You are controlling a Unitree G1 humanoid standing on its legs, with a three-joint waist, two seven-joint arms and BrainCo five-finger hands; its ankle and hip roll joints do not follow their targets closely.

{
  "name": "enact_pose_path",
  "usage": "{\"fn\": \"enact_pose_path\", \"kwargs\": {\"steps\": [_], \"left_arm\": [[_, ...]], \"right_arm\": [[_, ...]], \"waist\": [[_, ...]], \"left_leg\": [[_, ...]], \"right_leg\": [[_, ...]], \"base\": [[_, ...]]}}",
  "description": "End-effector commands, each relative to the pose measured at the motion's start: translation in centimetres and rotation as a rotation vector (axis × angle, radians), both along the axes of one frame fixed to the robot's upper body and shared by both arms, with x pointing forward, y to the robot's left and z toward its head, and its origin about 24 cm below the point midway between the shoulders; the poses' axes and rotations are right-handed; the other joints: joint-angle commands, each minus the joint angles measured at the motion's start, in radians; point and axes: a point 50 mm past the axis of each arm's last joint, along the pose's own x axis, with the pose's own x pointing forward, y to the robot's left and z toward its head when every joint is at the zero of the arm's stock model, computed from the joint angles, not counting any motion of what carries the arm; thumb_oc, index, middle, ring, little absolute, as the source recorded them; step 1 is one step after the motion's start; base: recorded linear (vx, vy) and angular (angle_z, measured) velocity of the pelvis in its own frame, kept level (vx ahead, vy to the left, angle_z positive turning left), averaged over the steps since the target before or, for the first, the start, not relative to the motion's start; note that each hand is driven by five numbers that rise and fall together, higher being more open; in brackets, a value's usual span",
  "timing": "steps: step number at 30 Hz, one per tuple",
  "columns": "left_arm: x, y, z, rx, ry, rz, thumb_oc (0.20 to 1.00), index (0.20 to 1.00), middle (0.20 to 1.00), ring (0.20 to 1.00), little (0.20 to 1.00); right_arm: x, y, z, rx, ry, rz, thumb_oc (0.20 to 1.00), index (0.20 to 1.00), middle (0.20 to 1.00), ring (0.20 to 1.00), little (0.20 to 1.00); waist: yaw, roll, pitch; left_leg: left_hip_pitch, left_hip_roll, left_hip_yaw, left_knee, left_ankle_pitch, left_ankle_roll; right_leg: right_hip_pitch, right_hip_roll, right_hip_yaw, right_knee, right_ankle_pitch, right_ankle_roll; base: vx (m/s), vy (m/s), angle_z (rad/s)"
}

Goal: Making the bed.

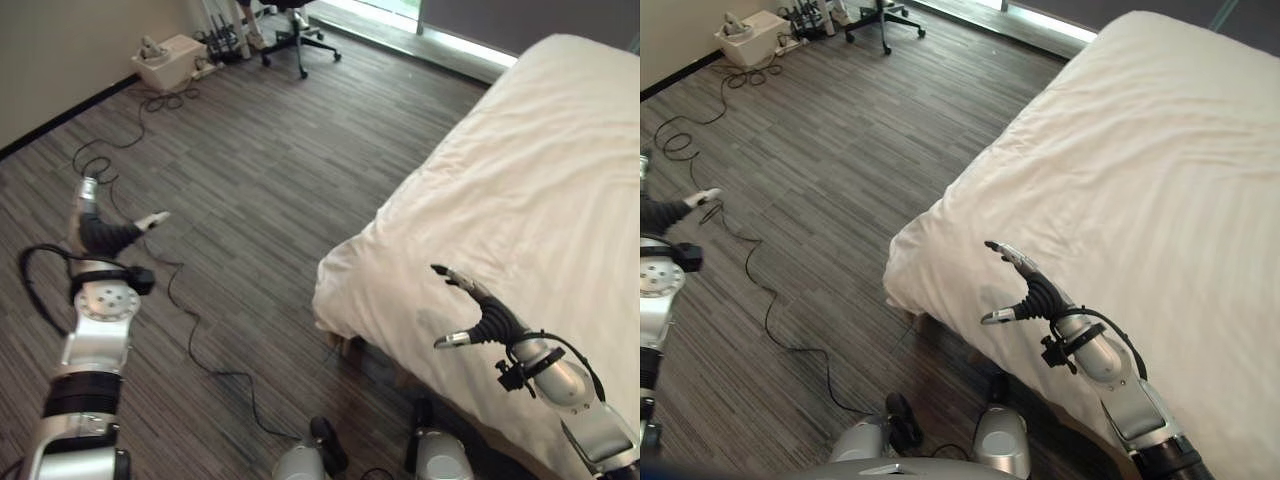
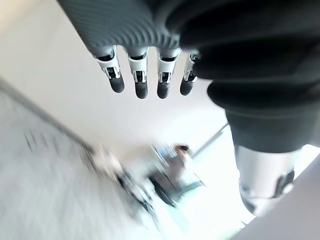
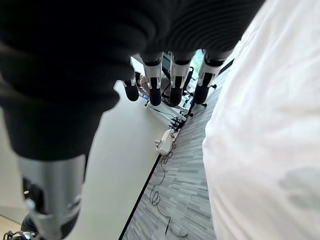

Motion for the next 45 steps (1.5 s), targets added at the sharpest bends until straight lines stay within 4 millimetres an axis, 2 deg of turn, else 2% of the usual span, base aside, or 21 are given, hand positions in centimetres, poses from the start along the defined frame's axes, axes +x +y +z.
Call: {"fn": "enact_pose_path", "kwargs": {"steps": [1, 2, 5, 8, 9, 12, 13, 14, 15, 16, 20, 22, 23, 24, 27, 33, 37, 41, 43, 44, 45], "left_arm": [[0.8, -3.7, 2.8, -0.19, -0.225, -0.283, 1.0, 1.0, 1.0, 1.0, 1.0], [0.9, -5.8, 1.9, -0.253, -0.201, -0.393, 1.0, 1.0, 1.0, 1.0, 1.0], [1.6, -9.0, 1.1, -0.413, -0.192, -0.544, 1.0, 1.0, 1.0, 1.0, 1.0], [2.1, -11.3, 1.1, -0.443, -0.188, -0.617, 1.0, 1.0, 1.0, 1.0, 1.0], [2.3, -13.5, 0.9, -0.482, -0.186, -0.669, 1.0, 1.0, 1.0, 1.0, 1.0], [2.1, -15.6, -0.1, -0.607, -0.176, -0.72, 1.0, 1.0, 1.0, 1.0, 1.0], [1.9, -16.0, -0.5, -0.633, -0.172, -0.724, 0.598, 0.598, 0.598, 0.598, 0.598], [1.9, -16.0, -0.5, -0.633, -0.172, -0.724, 0.598, 0.598, 0.598, 0.598, 0.598], [1.7, -16.7, -1.4, -0.702, -0.149, -0.731, 0.2, 0.2, 0.2, 0.2, 0.2], [1.4, -17.0, -2.1, -0.739, -0.131, -0.735, 0.2, 0.2, 0.2, 0.2, 0.2], [0.6, -19.0, -4.3, -0.9, -0.067, -0.771, 0.2, 0.2, 0.2, 0.2, 0.2], [0.2, -21.3, -5.9, -1.081, -0.016, -0.819, 0.2, 0.2, 0.2, 0.2, 0.2], [0.2, -21.2, -5.9, -1.081, -0.017, -0.82, 0.2, 0.2, 0.2, 0.2, 0.2], [0.2, -22.5, -6.3, -1.2, -0.015, -0.832, 0.2, 0.2, 0.2, 0.2, 0.2], [0.2, -24.5, -7.2, -1.374, 0.015, -0.837, 0.2, 0.2, 0.2, 0.2, 0.2], [2.7, -27.7, -6.4, -1.492, 0.026, -0.86, 0.2, 0.2, 0.2, 0.2, 0.2], [4.4, -27.9, -4.8, -1.459, -0.02, -0.876, 0.2, 0.2, 0.2, 0.2, 0.2], [5.8, -26.2, -5.8, -1.399, -0.008, -0.785, 0.2, 0.2, 0.2, 0.2, 0.2], [6.6, -23.5, -6.5, -1.368, -0.023, -0.697, 0.2, 0.2, 0.2, 0.2, 0.2], [6.6, -23.5, -6.5, -1.368, -0.024, -0.698, 0.2, 0.2, 0.2, 0.2, 0.2], [6.4, -20.6, -7.5, -1.345, -0.05, -0.628, 0.2, 0.2, 0.2, 0.2, 0.2]], "right_arm": [[1.0, -0.1, 2.7, 0.023, -0.141, -0.01, 1.0, 1.0, 1.0, 1.0, 1.0], [1.1, -0.6, 2.6, 0.03, -0.135, -0.034, 1.0, 1.0, 1.0, 1.0, 1.0], [1.4, -1.8, 2.5, 0.047, -0.126, -0.092, 1.0, 1.0, 1.0, 1.0, 1.0], [1.9, -2.6, 3.0, 0.068, -0.151, -0.141, 1.0, 1.0, 1.0, 1.0, 1.0], [2.4, -3.0, 3.9, 0.088, -0.196, -0.188, 1.0, 1.0, 1.0, 1.0, 1.0], [2.6, -3.4, 3.5, 0.14, -0.189, -0.248, 1.0, 1.0, 1.0, 1.0, 1.0], [2.8, -3.5, 3.1, 0.17, -0.176, -0.273, 1.0, 1.0, 1.0, 1.0, 1.0], [2.8, -3.5, 3.1, 0.17, -0.175, -0.273, 1.0, 1.0, 1.0, 1.0, 1.0], [3.3, -3.2, 1.7, 0.306, -0.107, -0.31, 0.423, 0.423, 0.423, 0.423, 0.423], [3.5, -3.0, 1.2, 0.378, -0.077, -0.317, 0.2, 0.2, 0.2, 0.2, 0.2], [4.2, -0.9, -0.2, 0.588, 0.027, -0.269, 0.2, 0.2, 0.2, 0.2, 0.2], [5.3, 2.5, -0.5, 0.927, 0.143, -0.141, 0.2, 0.2, 0.2, 0.2, 0.2], [5.4, 2.5, -0.5, 0.929, 0.143, -0.139, 0.2, 0.2, 0.2, 0.2, 0.2], [5.9, 4.6, -0.4, 1.165, 0.218, -0.045, 0.2, 0.2, 0.2, 0.2, 0.2], [6.4, 7.8, -0.4, 1.48, 0.337, 0.096, 0.2, 0.2, 0.2, 0.2, 0.2], [8.0, 11.6, 0.9, 1.66, 0.411, 0.219, 0.2, 0.2, 0.2, 0.2, 0.2], [8.7, 12.1, 0.3, 1.664, 0.437, 0.187, 0.2, 0.2, 0.2, 0.2, 0.2], [8.9, 11.2, -2.6, 1.635, 0.496, 0.056, 0.2, 0.2, 0.2, 0.2, 0.2], [9.1, 8.7, -4.9, 1.628, 0.5, -0.094, 0.2, 0.2, 0.2, 0.2, 0.2], [9.2, 8.7, -4.8, 1.628, 0.499, -0.093, 0.2, 0.2, 0.2, 0.2, 0.2], [9.0, 5.4, -6.3, 1.624, 0.461, -0.217, 0.2, 0.2, 0.2, 0.2, 0.2]], "waist": [[-0.042, 0.064, -0.019], [-0.057, 0.072, -0.029], [-0.071, 0.07, -0.022], [-0.06, 0.06, 0.001], [-0.057, 0.044, 0.005], [-0.084, 0.055, -0.003], [-0.087, 0.059, -0.002], [-0.085, 0.059, -0.002], [-0.091, 0.063, -0.013], [-0.091, 0.066, -0.018], [-0.085, 0.07, -0.021], [-0.075, 0.074, -0.004], [-0.075, 0.074, -0.003], [-0.066, 0.078, 0.019], [-0.053, 0.083, 0.056], [-0.042, 0.078, 0.129], [-0.049, 0.075, 0.146], [-0.06, 0.063, 0.154], [-0.063, 0.063, 0.155], [-0.064, 0.063, 0.156], [-0.064, 0.067, 0.154]], "left_leg": [[0.142, 0.155, -0.024, -0.155, 0.074, -0.144], [0.158, 0.16, -0.01, -0.152, 0.07, -0.148], [0.142, 0.186, -0.01, -0.045, 0.059, -0.164], [0.083, 0.212, -0.076, 0.091, 0.071, -0.174], [0.035, 0.152, -0.144, 0.064, 0.005, -0.142], [0.07, 0.127, -0.119, -0.035, -0.018, -0.115], [0.078, 0.127, -0.108, -0.05, -0.011, -0.115], [0.081, 0.126, -0.106, -0.052, -0.009, -0.116], [0.104, 0.126, -0.077, -0.096, 0.005, -0.115], [0.119, 0.12, -0.063, -0.123, 0.015, -0.115], [0.142, 0.108, -0.052, -0.163, 0.027, -0.112], [0.139, 0.101, -0.043, -0.178, 0.037, -0.112], [0.138, 0.101, -0.043, -0.178, 0.037, -0.112], [0.125, 0.099, -0.04, -0.183, 0.044, -0.115], [0.086, 0.098, -0.046, -0.184, 0.058, -0.118], [0.011, 0.105, -0.049, -0.179, 0.087, -0.132], [-0.009, 0.109, -0.039, -0.199, 0.101, -0.136], [-0.023, 0.118, -0.017, -0.211, 0.109, -0.143], [-0.029, 0.123, -0.009, -0.219, 0.117, -0.148], [-0.03, 0.122, -0.009, -0.22, 0.118, -0.148], [-0.029, 0.122, -0.009, -0.223, 0.12, -0.149]], "right_leg": [[0.024, 0.011, 0.021, 0.041, -0.202, 0.038], [0.03, 0.025, 0.037, 0.032, -0.208, 0.03], [0.062, 0.046, 0.063, 0.015, -0.229, 0.009], [0.083, 0.063, 0.078, 0.003, -0.242, -0.011], [0.074, 0.056, 0.089, 0.005, -0.241, -0.012], [0.048, 0.057, 0.131, 0.017, -0.235, 0.004], [0.044, 0.06, 0.141, 0.021, -0.231, 0.005], [0.043, 0.06, 0.143, 0.021, -0.231, 0.005], [0.028, 0.059, 0.145, 0.024, -0.217, 0.01], [0.019, 0.057, 0.147, 0.025, -0.21, 0.013], [0.006, 0.048, 0.143, 0.02, -0.191, 0.021], [-0.017, 0.04, 0.145, 0.021, -0.177, 0.024], [-0.017, 0.04, 0.145, 0.021, -0.177, 0.025], [-0.044, 0.035, 0.146, 0.027, -0.168, 0.028], [-0.099, 0.026, 0.147, 0.045, -0.156, 0.034], [-0.19, 0.005, 0.151, 0.08, -0.139, 0.044], [-0.225, 0.0, 0.162, 0.073, -0.122, 0.053], [-0.265, -0.001, 0.18, 0.067, -0.104, 0.06], [-0.279, -0.005, 0.179, 0.062, -0.096, 0.065], [-0.28, -0.005, 0.179, 0.061, -0.096, 0.065], [-0.277, -0.008, 0.175, 0.058, -0.098, 0.066]], "base": [[0.14, -0.042, -0.59], [0.12, -0.045, -0.71], [0.13, -0.083, -0.56], [0.05, -0.081, -0.64], [0.01, 0.003, -0.41], [0.02, 0.124, -0.32], [0.03, 0.09, -0.23], [0.01, 0.079, -0.25], [0.01, 0.064, -0.73], [0.01, 0.077, -0.81], [-0.01, 0.026, -0.33], [-0.07, 0.013, 0.11], [-0.14, 0.015, 0.1], [-0.14, 0.011, 0.12], [-0.18, 0.001, 0.18], [-0.12, -0.015, 0.04], [-0.02, 0.005, -0.05], [-0.01, 0.022, -0.21], [0.0, -0.001, -0.26], [0.0, -0.021, -0.13], [0.01, -0.019, -0.1]]}}
